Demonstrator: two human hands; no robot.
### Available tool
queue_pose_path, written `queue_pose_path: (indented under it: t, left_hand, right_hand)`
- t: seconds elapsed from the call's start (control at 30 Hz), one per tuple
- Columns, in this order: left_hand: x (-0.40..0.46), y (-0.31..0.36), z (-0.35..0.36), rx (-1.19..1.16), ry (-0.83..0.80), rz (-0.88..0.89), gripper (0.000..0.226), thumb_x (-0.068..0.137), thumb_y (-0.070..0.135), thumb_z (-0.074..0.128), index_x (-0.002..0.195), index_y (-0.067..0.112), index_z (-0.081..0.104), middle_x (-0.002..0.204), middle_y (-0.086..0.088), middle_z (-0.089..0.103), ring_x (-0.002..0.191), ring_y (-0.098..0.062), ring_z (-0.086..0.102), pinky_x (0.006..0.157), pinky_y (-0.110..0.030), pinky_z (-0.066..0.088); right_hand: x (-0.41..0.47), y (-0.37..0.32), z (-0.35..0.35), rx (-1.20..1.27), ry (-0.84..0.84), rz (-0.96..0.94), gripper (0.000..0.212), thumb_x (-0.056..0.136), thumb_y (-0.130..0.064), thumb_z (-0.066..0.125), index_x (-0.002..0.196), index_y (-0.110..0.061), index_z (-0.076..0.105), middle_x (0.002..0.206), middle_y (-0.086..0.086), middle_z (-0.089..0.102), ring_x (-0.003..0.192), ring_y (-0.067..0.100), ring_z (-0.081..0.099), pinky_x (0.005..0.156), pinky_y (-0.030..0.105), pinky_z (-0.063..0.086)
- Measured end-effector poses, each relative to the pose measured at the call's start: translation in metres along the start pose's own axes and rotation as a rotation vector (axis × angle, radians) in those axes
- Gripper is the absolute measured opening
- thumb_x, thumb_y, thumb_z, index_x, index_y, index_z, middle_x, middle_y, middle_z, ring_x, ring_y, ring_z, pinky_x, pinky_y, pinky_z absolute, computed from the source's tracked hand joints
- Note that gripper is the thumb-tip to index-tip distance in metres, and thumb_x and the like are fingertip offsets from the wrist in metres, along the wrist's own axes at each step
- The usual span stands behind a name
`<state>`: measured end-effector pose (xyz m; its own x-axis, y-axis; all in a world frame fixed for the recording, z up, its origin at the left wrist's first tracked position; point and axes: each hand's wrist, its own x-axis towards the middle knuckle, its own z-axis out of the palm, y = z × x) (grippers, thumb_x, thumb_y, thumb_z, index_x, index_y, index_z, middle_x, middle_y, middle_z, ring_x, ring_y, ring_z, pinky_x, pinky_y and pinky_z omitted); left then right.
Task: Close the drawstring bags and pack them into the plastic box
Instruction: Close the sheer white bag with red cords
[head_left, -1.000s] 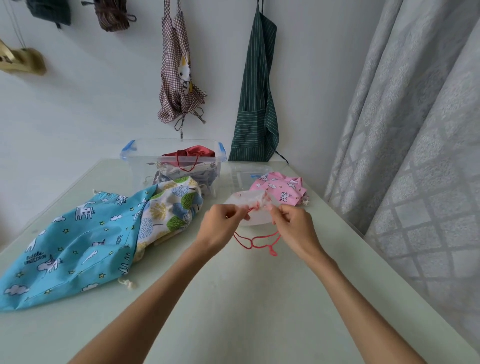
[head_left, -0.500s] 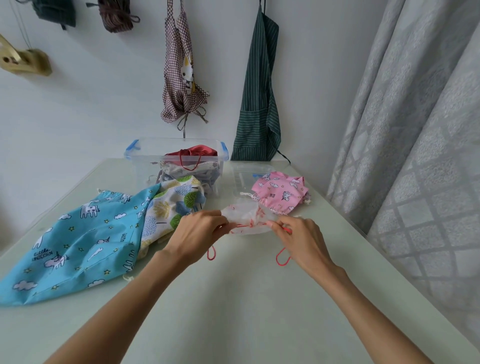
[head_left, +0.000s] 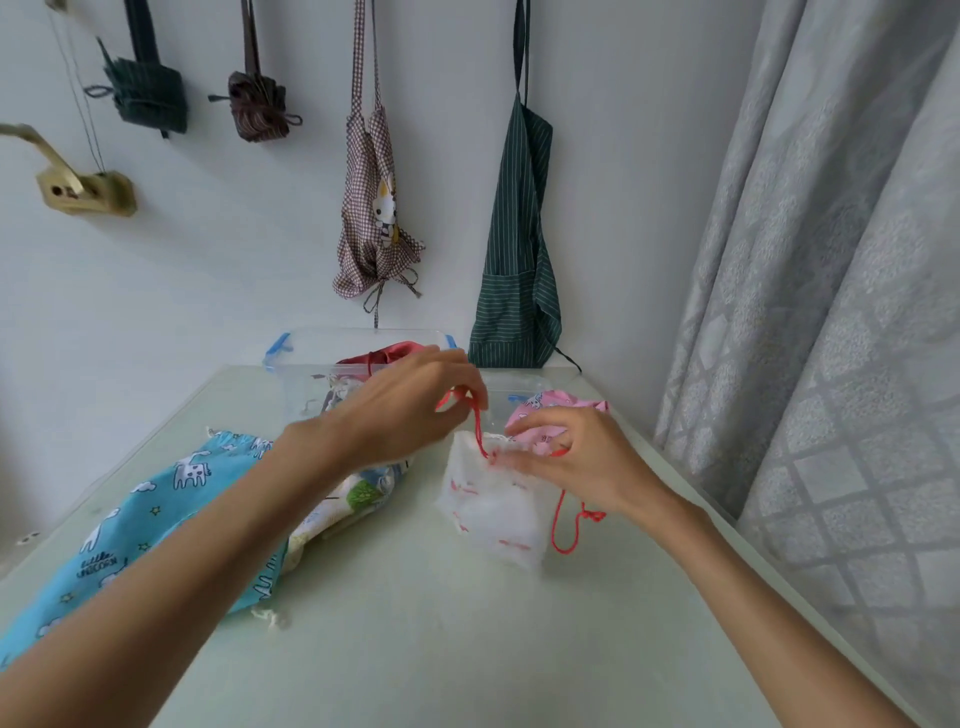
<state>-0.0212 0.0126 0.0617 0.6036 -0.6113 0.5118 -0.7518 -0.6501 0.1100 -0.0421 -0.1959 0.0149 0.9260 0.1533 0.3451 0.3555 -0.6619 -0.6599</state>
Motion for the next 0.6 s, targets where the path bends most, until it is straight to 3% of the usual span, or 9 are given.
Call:
queue_pose_path:
  t: [0.03,0.1,0.2,0.3,0.37,0.47,0.53,0.6]
  left_hand:
    - [0.005,0.003,-0.003,0.006,-0.011,0.001,0.018,0.092,0.014,0.053,0.101,0.020,0.067,0.091,0.011,0.051,0.085,-0.006,0.047,0.068,-0.011,0.035]
    - [0.014,0.007,-0.005,-0.003,-0.046,-0.014,0.018,0.093,0.015,0.054,0.103,0.020,0.068,0.092,0.011,0.052,0.084,-0.006,0.047,0.068,-0.014,0.036]
    - [0.021,0.010,-0.007,-0.084,-0.062,-0.064,0.016,0.091,0.015,0.057,0.101,0.020,0.069,0.093,0.008,0.057,0.082,-0.006,0.053,0.070,-0.016,0.041]
    - [0.023,0.009,-0.011,-0.158,-0.045,-0.091,0.015,0.089,0.016,0.061,0.102,0.021,0.068,0.096,0.009,0.061,0.081,-0.002,0.056,0.075,-0.019,0.047]
    - [0.022,0.003,-0.015,-0.163,-0.057,-0.172,0.028,0.087,0.016,0.064,0.114,0.022,0.063,0.110,0.006,0.061,0.092,-0.008,0.060,0.085,-0.028,0.050]
    - [0.012,-0.011,-0.018,-0.080,-0.070,-0.466,0.057,0.079,0.014,0.072,0.130,0.022,0.048,0.126,-0.002,0.052,0.106,-0.021,0.059,0.091,-0.034,0.046]
    - [0.007,-0.014,-0.017,-0.062,-0.059,-0.555,0.049,0.076,0.013,0.074,0.122,0.018,0.057,0.120,-0.002,0.060,0.099,-0.018,0.060,0.086,-0.031,0.046]
    - [0.007,-0.008,-0.012,-0.233,-0.141,-0.507,0.031,0.079,0.012,0.073,0.109,0.014,0.068,0.109,-0.001,0.069,0.089,-0.012,0.063,0.082,-0.022,0.049]
  right_hand:
    - [0.005,-0.004,0.003,0.027,-0.043,0.006,0.029,0.065,-0.056,0.077,0.087,-0.038,0.072,0.077,-0.011,0.072,0.067,0.012,0.065,0.066,0.021,0.045]
    - [0.012,-0.010,0.009,0.087,-0.099,0.008,0.026,0.065,-0.054,0.078,0.085,-0.038,0.073,0.074,0.003,0.072,0.067,0.024,0.064,0.067,0.026,0.047]
    - [0.019,-0.020,0.015,0.157,-0.036,0.034,0.022,0.069,-0.045,0.078,0.087,-0.032,0.074,0.048,-0.017,0.060,0.048,0.004,0.050,0.058,0.020,0.040]
    - [0.022,-0.027,0.015,0.198,0.064,0.045,0.018,0.077,-0.038,0.074,0.087,-0.023,0.076,0.038,-0.013,0.053,0.039,0.001,0.046,0.053,0.022,0.040]
    - [0.021,-0.031,0.010,0.264,0.109,0.058,0.012,0.081,-0.035,0.071,0.082,-0.024,0.075,0.048,-0.005,0.063,0.046,0.006,0.056,0.058,0.029,0.048]
    - [0.018,-0.031,0.002,0.264,0.145,0.020,0.015,0.087,-0.031,0.065,0.077,-0.023,0.074,0.054,0.010,0.063,0.052,0.008,0.053,0.053,0.020,0.042]
    - [0.017,-0.031,-0.001,0.241,0.178,-0.003,0.017,0.087,-0.035,0.064,0.085,-0.022,0.074,0.072,0.020,0.069,0.060,0.019,0.057,0.059,0.020,0.042]
    - [0.018,-0.031,0.000,0.239,0.188,-0.032,0.016,0.087,-0.040,0.063,0.089,-0.029,0.074,0.083,0.019,0.071,0.072,0.036,0.063,0.067,0.027,0.045]
